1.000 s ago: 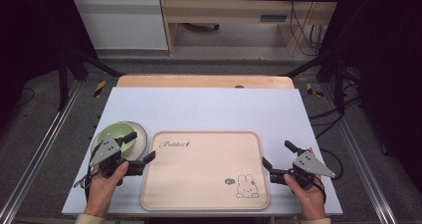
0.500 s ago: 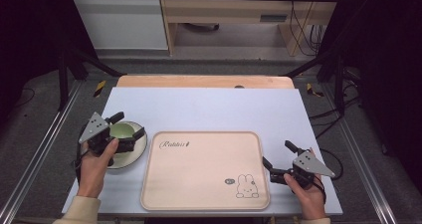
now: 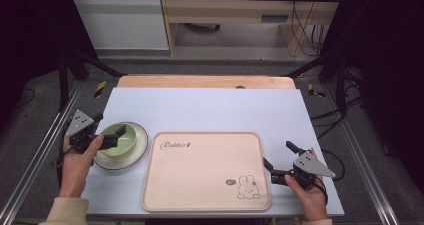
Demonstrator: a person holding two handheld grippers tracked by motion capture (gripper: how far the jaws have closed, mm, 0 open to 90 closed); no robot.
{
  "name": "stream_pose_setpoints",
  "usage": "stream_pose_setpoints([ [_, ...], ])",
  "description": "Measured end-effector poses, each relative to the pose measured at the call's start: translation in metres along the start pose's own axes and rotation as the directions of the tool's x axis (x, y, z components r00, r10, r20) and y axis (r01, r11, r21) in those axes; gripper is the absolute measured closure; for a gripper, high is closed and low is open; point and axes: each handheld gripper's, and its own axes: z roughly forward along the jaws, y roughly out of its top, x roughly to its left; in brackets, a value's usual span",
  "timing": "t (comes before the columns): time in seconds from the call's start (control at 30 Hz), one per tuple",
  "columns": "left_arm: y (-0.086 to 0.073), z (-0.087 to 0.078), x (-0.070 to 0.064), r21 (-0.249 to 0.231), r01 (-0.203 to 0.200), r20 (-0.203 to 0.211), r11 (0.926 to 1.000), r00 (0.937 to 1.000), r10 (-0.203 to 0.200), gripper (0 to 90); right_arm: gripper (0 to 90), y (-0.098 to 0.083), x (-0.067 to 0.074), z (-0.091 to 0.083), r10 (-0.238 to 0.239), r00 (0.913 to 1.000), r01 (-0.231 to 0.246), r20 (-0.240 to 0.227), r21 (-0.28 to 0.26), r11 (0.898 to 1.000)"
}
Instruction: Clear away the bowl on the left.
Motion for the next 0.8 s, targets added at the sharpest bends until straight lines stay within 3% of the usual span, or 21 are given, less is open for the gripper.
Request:
stream_pose_setpoints([
  [0.17, -0.009, -0.002, 0.015, 0.055, 0.062, -0.082, 0.9966, 0.995, -0.057, 6.1, 3.7, 0.0, 0.001, 0.001, -0.004, 1.0, 0.004, -0.006, 0.003, 1.0],
  [0.23, -0.015, -0.004, 0.023, 0.071, 0.105, -0.085, 0.992, 0.9915, -0.099, 9.8, 3.7, 0.0, 0.001, 0.002, -0.007, 1.0, 0.007, -0.006, 0.006, 1.0],
  [0.43, -0.019, -0.004, 0.028, 0.124, 0.14, -0.077, 0.9824, 0.9883, -0.131, 14.8, 3.7, 0.0, 0.001, 0.002, -0.007, 1.0, 0.007, -0.005, 0.008, 1.0],
  [0.47, -0.019, -0.004, 0.028, 0.154, 0.144, -0.096, 0.9775, 0.9868, -0.13, 20.8, 3.7, 0.0, 0.001, 0.002, -0.01, 0.9999, 0.01, -0.004, 0.008, 1.0],
  [0.5, -0.019, -0.004, 0.028, 0.154, 0.144, -0.096, 0.9775, 0.9868, -0.13, 22.9, 3.7, 0.0, 0.001, 0.002, -0.01, 0.9999, 0.01, -0.004, 0.008, 1.0],
  [0.6, -0.02, -0.003, 0.027, 0.208, 0.164, -0.103, 0.9643, 0.984, -0.145, 24.4, 3.8, 0.0, 0.002, 0.002, -0.009, 0.9999, 0.009, -0.009, 0.007, 1.0],
  [0.63, -0.021, -0.002, 0.027, 0.231, 0.161, -0.106, 0.9594, 0.9845, -0.14, 26.1, 3.8, 0.0, 0.002, 0.002, -0.009, 0.9999, 0.009, -0.01, 0.007, 1.0],
  [0.67, -0.023, -0.001, 0.028, 0.263, 0.171, -0.131, 0.9495, 0.9815, -0.14, 29.9, 3.8, 0.0, 0.002, 0.002, -0.009, 0.9999, 0.009, -0.011, 0.007, 1.0],
  [0.8, -0.029, 0.0, 0.032, 0.27, 0.185, -0.152, 0.9451, 0.9774, -0.148, 34.0, 3.8, 0.0, 0.002, 0.002, -0.008, 0.9999, 0.008, -0.011, 0.008, 1.0],
])
